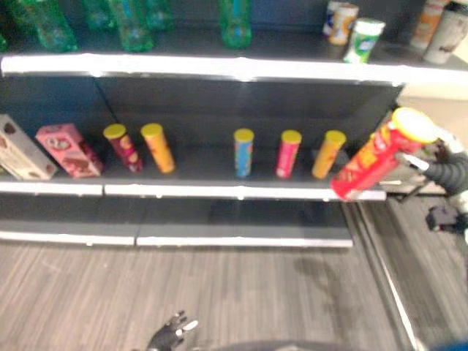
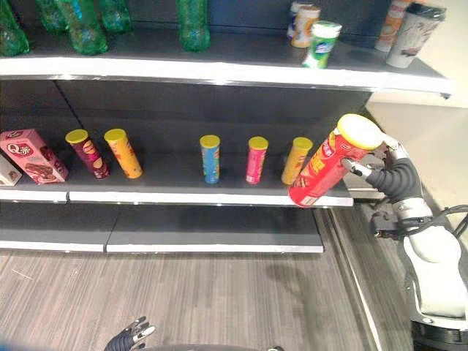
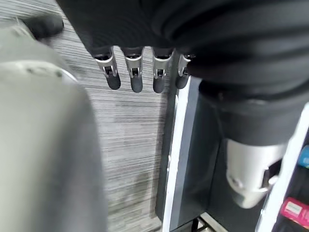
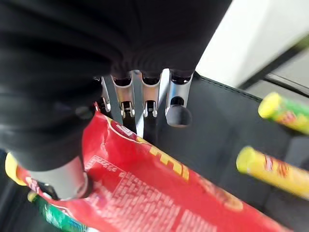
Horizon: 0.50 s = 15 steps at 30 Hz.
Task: Put the goods on the table back onto the shelves and tidy them up.
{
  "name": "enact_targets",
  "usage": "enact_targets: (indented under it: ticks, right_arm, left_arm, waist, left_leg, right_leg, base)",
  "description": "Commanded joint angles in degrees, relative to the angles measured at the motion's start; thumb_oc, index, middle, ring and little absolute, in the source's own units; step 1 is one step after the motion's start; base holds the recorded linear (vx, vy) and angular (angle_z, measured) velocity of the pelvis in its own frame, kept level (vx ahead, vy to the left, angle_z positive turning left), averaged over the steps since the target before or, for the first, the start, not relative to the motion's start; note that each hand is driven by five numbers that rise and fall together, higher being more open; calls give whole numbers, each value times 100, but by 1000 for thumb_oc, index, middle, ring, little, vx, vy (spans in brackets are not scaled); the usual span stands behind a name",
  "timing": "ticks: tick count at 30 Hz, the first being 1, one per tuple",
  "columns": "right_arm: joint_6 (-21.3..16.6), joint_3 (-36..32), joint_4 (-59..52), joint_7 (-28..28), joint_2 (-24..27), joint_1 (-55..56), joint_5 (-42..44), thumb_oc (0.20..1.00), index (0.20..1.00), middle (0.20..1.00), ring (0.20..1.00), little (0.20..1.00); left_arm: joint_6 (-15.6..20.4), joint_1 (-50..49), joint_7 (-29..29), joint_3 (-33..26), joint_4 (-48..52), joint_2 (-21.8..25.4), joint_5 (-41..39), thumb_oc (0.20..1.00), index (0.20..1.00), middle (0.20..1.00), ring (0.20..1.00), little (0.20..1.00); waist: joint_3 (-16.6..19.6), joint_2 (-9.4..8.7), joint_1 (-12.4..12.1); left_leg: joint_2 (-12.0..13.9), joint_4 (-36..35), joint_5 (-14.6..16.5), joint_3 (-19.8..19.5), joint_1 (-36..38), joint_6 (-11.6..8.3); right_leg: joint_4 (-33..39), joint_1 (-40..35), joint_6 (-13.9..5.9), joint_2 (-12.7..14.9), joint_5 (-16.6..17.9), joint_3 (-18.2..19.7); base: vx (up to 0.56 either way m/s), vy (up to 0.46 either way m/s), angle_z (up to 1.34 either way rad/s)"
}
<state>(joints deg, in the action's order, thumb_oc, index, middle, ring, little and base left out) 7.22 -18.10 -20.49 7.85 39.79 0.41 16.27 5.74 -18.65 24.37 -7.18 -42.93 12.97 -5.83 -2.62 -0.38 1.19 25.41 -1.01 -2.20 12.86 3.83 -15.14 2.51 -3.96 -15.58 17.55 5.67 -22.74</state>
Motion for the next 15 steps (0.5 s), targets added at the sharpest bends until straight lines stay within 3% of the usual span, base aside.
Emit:
enact_targets:
  ticks: [1, 2, 3, 4, 5, 6, 8, 10, 11, 12, 13, 15]
  right_arm:
    - [-443, -439, -687, -104, -49, -360, -34, 200, 200, 200, 200, 200]
    - [-409, -417, -663, -104, -73, -389, -51, 200, 200, 200, 200, 200]
    - [-380, -349, -647, -85, -59, -455, -91, 200, 200, 200, 200, 200]
    - [-382, -237, -654, -87, -60, -556, -130, 200, 200, 200, 200, 200]
    - [-395, 44, -579, -73, -167, -722, -66, 200, 200, 200, 200, 200]
    - [-397, 47, -575, -73, -168, -729, -67, 200, 200, 200, 200, 200]
    - [-411, 274, -484, -81, -149, -885, -84, 200, 200, 200, 200, 200]
    - [-440, 268, -443, -114, -169, -855, -86, 200, 200, 200, 200, 200]
    - [-457, 238, -463, -110, -230, -798, -51, 200, 200, 200, 200, 200]
    - [-505, 122, -478, -147, -138, -621, -143, 200, 200, 200, 200, 200]
    - [-478, 30, -511, -153, -104, -561, -109, 200, 200, 200, 200, 200]
    - [-444, -90, -625, -151, -42, -474, -153, 200, 200, 200, 200, 200]
  left_arm:
    - [78, 70, -49, 88, 269, 719, -85, 1000, 1000, 1000, 1000, 1000]
    - [80, 77, -36, 120, 340, 726, -88, 1000, 1000, 1000, 1000, 1000]
    - [84, 78, 21, 142, 472, 842, -72, 1000, 1000, 1000, 1000, 1000]
    - [91, 82, -2, 74, 529, 896, -127, 1000, 1000, 1000, 1000, 1000]
    - [104, 89, -2, -155, 501, 940, -279, 1000, 1000, 1000, 1000, 1000]
    - [104, 90, -1, -158, 501, 940, -279, 1000, 1000, 1000, 1000, 1000]
    - [133, -25, 0, -311, 481, 931, -305, 1000, 1000, 1000, 1000, 1000]
    - [154, -143, 11, -353, 482, 932, -235, 1000, 1000, 1000, 1000, 1000]
    - [156, -194, 18, -366, 468, 907, -225, 1000, 1000, 1000, 1000, 1000]
    - [167, -270, 15, -351, 429, 796, -208, 1000, 1000, 1000, 1000, 1000]
    - [156, -206, 15, -300, 379, 765, -189, 1000, 1000, 1000, 1000, 1000]
    - [152, -165, 0, -234, 307, 703, -100, 1000, 1000, 1000, 1000, 1000]
  waist:
    - [-40, -425, -110]
    - [-129, -422, -139]
    - [-179, -396, -235]
    - [-226, -370, -261]
    - [-322, -304, -272]
    - [-310, -308, -268]
    - [-353, -337, -357]
    - [-362, -408, -440]
    - [-343, -428, -438]
    - [-369, -477, -381]
    - [-380, -473, -322]
    - [-363, -452, -251]
  left_leg:
    - [-588, 182, 379, 118, 1, 183]
    - [-905, 52, 371, 135, 32, 352]
    - [-1117, -71, 351, 351, 118, 466]
    - [-1286, -297, 277, 420, 184, 607]
    - [-1387, -399, 287, 656, 171, 716]
    - [-1389, -399, 279, 656, 152, 718]
    - [-1546, -399, 333, 818, 116, 834]
    - [-1712, -399, 380, 933, 100, 951]
    - [-1769, -399, 387, 895, 103, 962]
    - [-1902, -399, 416, 811, 126, 976]
    - [-1984, -399, 410, 724, 98, 964]
    - [-2040, -399, 430, 733, 111, 970]
  right_leg:
    - [-159, -218, 58, 983, 1115, 152]
    - [-210, 4, 58, 1228, 1615, 187]
    - [-347, 164, 156, 1371, 1582, -59]
    - [-668, 370, 284, 1312, 1290, -124]
    - [-1339, 748, 413, 874, 702, -173]
    - [-1336, 766, 417, 875, 708, -173]
    - [-1674, 874, 528, 384, 206, -737]
    - [-1878, 958, 597, -92, -177, -1028]
    - [-1749, 991, 655, -292, -278, -930]
    - [-1340, 1233, 821, -817, -341, -365]
    - [-936, 1179, 983, -1007, -364, -79]
    - [-561, 968, 1057, -1062, -315, 89]
  base:
    - [95, 671, -11]
    - [-39, 527, 13]
    - [-59, 751, 8]
    - [-114, 902, -64]
    - [-91, 631, -88]
    - [-97, 545, -92]
    - [-76, 344, -28]
    - [-44, 298, -40]
    - [10, 210, -48]
    - [25, 160, -26]
    - [18, 115, -23]
    - [25, 74, 17]
